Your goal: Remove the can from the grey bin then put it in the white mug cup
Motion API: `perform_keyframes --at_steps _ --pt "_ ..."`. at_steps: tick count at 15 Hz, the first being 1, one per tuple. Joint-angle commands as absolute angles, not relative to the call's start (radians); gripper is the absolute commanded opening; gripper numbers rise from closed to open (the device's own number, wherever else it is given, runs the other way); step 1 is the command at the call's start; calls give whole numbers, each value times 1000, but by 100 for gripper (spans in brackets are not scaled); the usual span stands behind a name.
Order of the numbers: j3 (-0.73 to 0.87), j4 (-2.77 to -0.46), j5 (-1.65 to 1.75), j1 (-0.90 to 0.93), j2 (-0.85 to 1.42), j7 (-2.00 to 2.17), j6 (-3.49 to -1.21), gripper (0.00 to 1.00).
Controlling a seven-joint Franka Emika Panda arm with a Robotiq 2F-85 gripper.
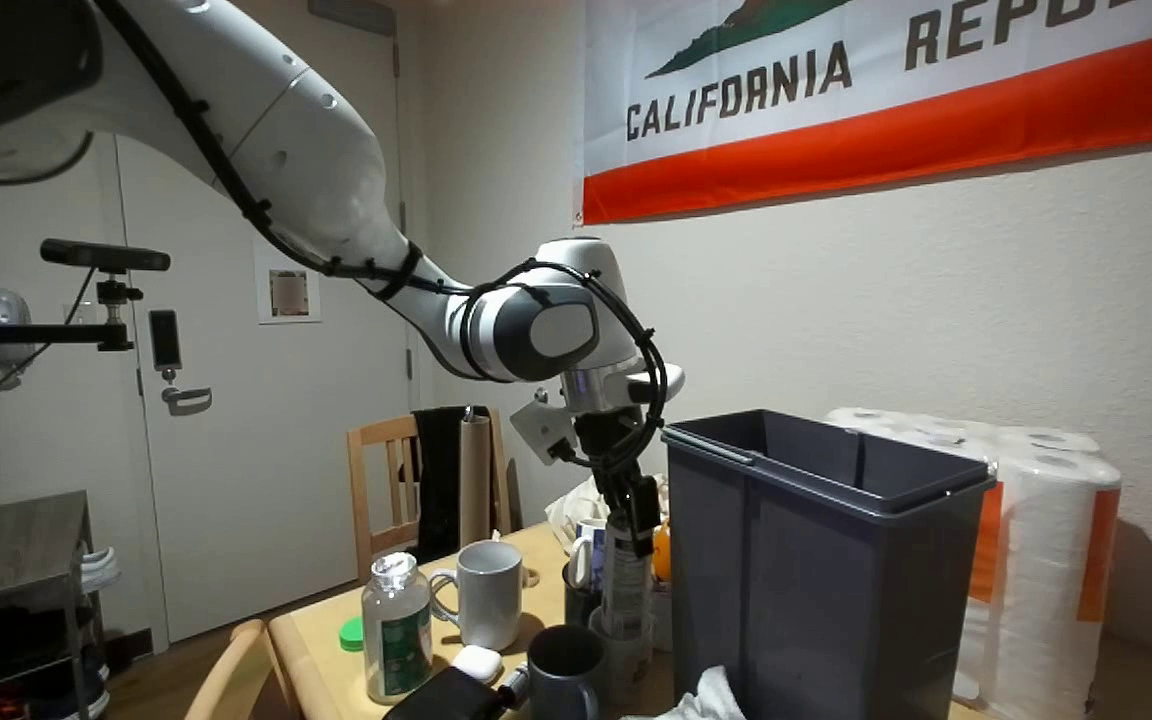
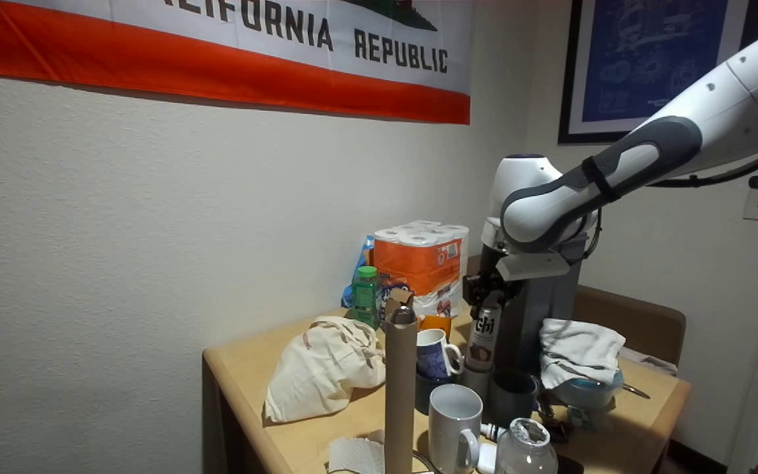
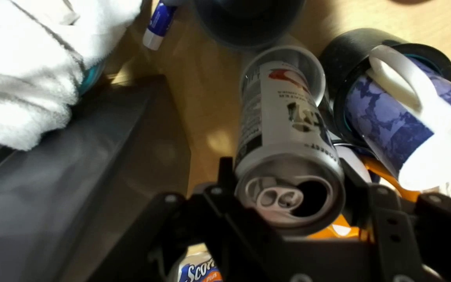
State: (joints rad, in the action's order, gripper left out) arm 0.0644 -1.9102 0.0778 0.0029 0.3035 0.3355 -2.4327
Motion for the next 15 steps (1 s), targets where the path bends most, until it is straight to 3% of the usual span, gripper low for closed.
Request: perform_keyframes --at_steps 1,2,3,5,15 --pt "78 -1944 102 18 286 335 -2468 37" --pt "76 -1946 98 18 285 333 -2464 87" --pt "74 -1946 94 18 286 332 -2460 88" --pt "74 -1946 94 22 287 335 -2461 99" --pt "49 -1853 103 63 157 333 -2265 100"
